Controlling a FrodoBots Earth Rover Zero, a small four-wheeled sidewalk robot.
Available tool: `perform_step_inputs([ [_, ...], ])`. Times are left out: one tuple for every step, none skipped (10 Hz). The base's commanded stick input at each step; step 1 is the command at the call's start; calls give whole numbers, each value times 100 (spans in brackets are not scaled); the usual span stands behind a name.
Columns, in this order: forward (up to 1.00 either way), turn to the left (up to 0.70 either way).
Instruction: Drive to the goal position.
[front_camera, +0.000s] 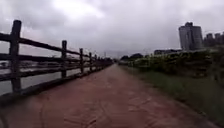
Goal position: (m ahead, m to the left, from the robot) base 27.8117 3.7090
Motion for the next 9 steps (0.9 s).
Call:
perform_step_inputs([
  [100, 0],
  [100, 0],
  [100, 0],
  [100, 0],
  [100, 0],
  [100, 0],
  [100, 0],
  [100, 0],
  [100, 0],
])
